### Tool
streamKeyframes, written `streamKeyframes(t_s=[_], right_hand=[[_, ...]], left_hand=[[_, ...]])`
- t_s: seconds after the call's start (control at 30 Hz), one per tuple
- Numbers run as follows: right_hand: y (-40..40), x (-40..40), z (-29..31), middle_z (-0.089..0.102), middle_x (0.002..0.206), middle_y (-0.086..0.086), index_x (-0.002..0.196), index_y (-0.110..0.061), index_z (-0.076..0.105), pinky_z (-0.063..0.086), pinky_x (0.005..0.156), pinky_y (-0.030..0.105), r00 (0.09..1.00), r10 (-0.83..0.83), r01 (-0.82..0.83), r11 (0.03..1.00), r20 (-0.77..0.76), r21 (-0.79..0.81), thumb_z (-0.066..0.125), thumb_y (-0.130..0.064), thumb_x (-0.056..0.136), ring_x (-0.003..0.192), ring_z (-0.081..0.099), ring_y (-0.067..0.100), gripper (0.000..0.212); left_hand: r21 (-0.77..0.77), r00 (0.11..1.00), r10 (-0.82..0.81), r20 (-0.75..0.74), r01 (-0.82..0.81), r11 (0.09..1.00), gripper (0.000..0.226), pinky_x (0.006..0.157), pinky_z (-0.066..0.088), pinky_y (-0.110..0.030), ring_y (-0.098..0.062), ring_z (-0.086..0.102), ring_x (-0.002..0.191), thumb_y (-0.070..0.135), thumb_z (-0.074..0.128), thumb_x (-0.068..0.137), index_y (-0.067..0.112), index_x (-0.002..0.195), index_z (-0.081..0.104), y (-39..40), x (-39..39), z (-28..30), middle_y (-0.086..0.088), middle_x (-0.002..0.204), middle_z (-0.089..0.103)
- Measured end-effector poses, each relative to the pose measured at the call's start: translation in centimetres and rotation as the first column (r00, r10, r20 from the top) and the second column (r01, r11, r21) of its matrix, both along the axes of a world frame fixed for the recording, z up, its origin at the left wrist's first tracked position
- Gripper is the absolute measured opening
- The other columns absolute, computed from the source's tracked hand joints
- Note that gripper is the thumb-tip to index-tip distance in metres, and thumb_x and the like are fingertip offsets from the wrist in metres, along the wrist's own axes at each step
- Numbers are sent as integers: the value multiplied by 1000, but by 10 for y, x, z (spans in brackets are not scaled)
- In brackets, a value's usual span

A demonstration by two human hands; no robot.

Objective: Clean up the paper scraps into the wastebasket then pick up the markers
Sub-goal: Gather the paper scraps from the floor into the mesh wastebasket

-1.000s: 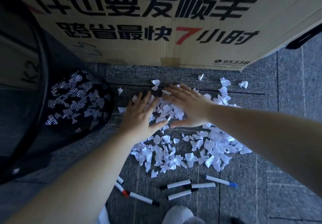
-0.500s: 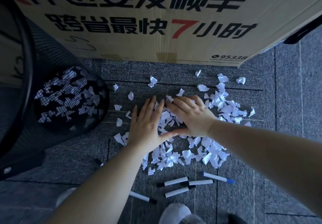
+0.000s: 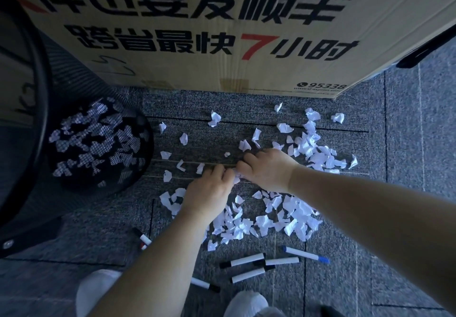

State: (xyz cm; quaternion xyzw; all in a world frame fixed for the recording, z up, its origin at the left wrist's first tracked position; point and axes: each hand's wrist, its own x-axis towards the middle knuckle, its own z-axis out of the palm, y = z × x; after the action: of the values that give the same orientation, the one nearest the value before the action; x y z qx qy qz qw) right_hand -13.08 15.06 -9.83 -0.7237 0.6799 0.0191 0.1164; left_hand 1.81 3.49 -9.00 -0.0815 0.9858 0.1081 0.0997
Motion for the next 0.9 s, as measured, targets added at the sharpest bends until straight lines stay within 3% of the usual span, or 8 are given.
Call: streamKeyframes(t_s=[0.03, 0.1, 0.2, 0.37, 0.5, 0.63, 0.77, 0.9], right_hand=[[-6, -1, 5, 59, 70, 5, 107, -11, 42, 46, 40, 27, 999, 5, -8, 996, 34, 90, 62, -13, 85, 44, 54, 21, 29], [-14, -3, 15, 58, 78, 5, 123, -11, 38, 51, 48, 31, 996, -68, 50, 959, 55, 278, 49, -7, 92, 55, 58, 24, 34], [-16, -5, 29, 47, 62, -3, 126, -12, 39, 46, 43, 23, 943, -311, 258, 909, 121, 329, 46, -6, 96, 51, 53, 14, 32], [-11, -21, 56, 40, 58, -3, 113, -7, 41, 33, 41, 25, 789, -588, 492, 779, 179, 389, 37, -21, 101, 46, 41, 13, 19], [-15, -32, 90, 48, 77, 6, 95, -17, 34, 37, 64, 30, 683, -697, 591, 703, 219, 395, 32, -30, 101, 70, 50, 25, 14], [-25, -37, 131, 49, 80, 7, 94, -17, 34, 36, 67, 29, 632, -727, 630, 684, 269, 369, 31, -32, 101, 82, 59, 30, 17], [-41, -38, 173, 51, 61, 9, 116, -4, 40, 33, 46, 30, 665, -695, 617, 718, 274, 322, 37, -25, 101, 53, 53, 28, 26], [-54, -37, 217, 57, 74, 16, 122, 0, 37, 36, 50, 32, 688, -662, 611, 750, 299, 253, 37, -26, 101, 61, 53, 28, 34]], left_hand=[[23, 999, -12, 51, 11, 1000, 19, 30, 29, -23, -20, 45, 41, 14, 72, 77, 6, 81, 55, -2, -1, 1, -7, 67, 54], [61, 988, -6, 154, -4, 998, 13, 38, 30, -28, -20, 40, 46, 10, 58, 87, 3, 97, 54, -7, -4, 4, -11, 83, 59], [53, 973, 98, 211, -111, 992, 15, 46, 28, -31, -16, 34, 51, 14, 40, 98, 5, 107, 48, -15, -4, 12, -7, 92, 56], [204, 945, 279, 169, -311, 928, 26, 47, 24, -29, -12, 29, 47, 27, 33, 100, 10, 83, 41, -33, -12, 42, 4, 61, 33], [315, 925, 361, 115, -379, 870, 24, 47, 29, -32, -20, 41, 52, 24, 37, 99, 12, 78, 34, -40, -29, 79, 1, 62, 39], [291, 914, 397, 89, -405, 867, 26, 45, 19, -29, -19, 37, 52, 26, 35, 100, 10, 79, 33, -44, -48, 126, 3, 60, 32], [335, 900, 434, 47, -424, 842, 26, 42, 31, -19, -30, 55, 74, 20, 37, 100, 7, 78, 33, -49, -59, 176, -14, 80, 54], [287, 894, 448, 8, -431, 855, 30, 45, 15, -28, -16, 29, 50, 23, 36, 100, 11, 73, 29, -57, -56, 217, 0, 60, 27]])
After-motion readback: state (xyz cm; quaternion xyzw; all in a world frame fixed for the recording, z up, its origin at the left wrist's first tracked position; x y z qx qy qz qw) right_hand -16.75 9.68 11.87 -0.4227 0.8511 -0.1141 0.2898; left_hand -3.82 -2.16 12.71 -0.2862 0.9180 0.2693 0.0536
